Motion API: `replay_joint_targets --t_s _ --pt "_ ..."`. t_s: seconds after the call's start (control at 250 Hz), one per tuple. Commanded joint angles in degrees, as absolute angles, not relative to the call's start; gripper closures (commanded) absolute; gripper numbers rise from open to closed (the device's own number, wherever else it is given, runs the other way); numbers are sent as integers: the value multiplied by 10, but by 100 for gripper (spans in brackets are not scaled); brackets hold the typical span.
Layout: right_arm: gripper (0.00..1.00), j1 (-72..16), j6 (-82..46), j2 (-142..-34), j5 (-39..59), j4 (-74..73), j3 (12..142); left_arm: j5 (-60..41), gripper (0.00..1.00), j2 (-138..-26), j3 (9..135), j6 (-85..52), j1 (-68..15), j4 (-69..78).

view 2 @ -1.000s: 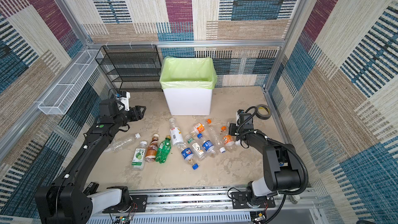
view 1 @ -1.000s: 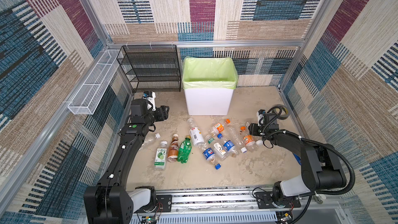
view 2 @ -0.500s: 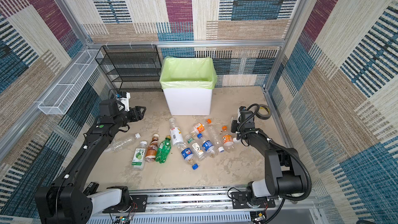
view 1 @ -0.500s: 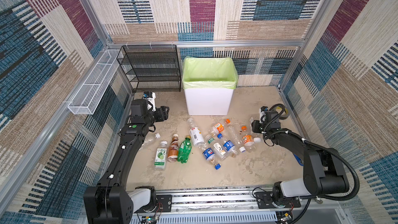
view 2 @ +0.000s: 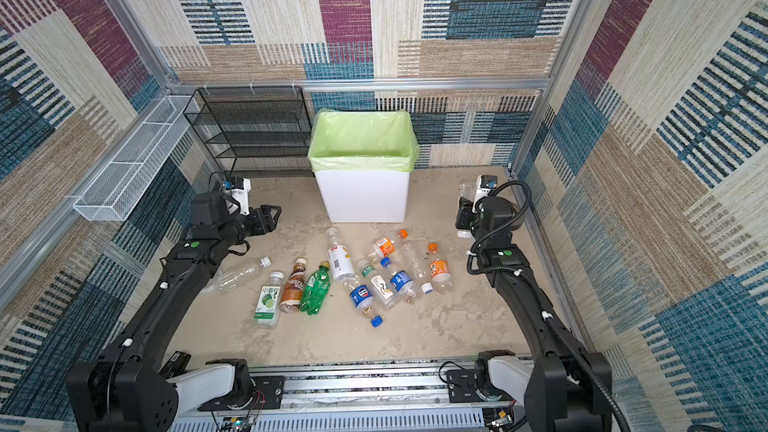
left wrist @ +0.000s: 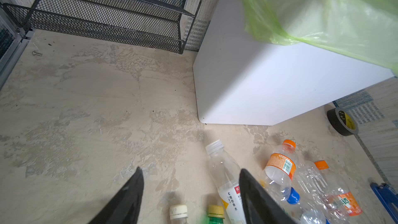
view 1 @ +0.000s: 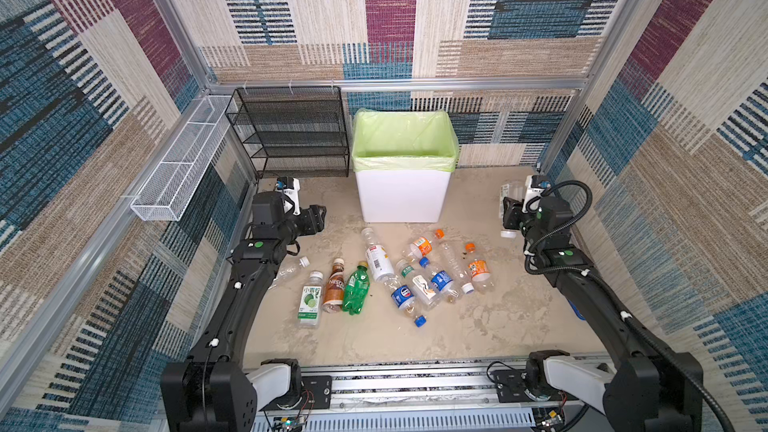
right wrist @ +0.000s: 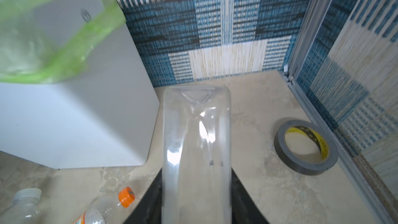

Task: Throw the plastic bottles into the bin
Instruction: 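Lift the clear bottle with the right gripper over the bin and release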

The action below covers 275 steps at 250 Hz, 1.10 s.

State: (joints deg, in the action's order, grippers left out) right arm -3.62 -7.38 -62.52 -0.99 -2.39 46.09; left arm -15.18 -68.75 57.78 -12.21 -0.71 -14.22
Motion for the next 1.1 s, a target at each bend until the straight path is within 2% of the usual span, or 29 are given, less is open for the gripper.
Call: replay_joint_targets --t_s 0.0,0.316,0.588,0.74,0.84,0.936,1.016,1.096 --pt "58 -36 -67 -593 13 -123 452 -156 29 -684 574 -125 -6 -130" --pt "57 -36 -74 -484 136 -352 352 -159 29 -678 563 -124 -7 -120" --pt "56 -36 -79 -367 132 -455 283 -176 29 -681 551 -133 -8 -99" --pt "56 -36 -86 -339 117 -504 284 -194 29 -691 555 -147 -8 -93" --pt "56 -36 -108 -389 143 -534 329 -192 29 -686 548 -156 -10 -86" --pt "53 -37 -147 -499 198 -531 427 -189 29 -682 543 -161 -15 -77" --pt "53 -49 -166 -629 249 -452 574 -190 29 -682 547 -163 -17 -79" --pt "53 -90 -134 -775 263 -282 770 -182 29 -679 546 -165 -21 -84"
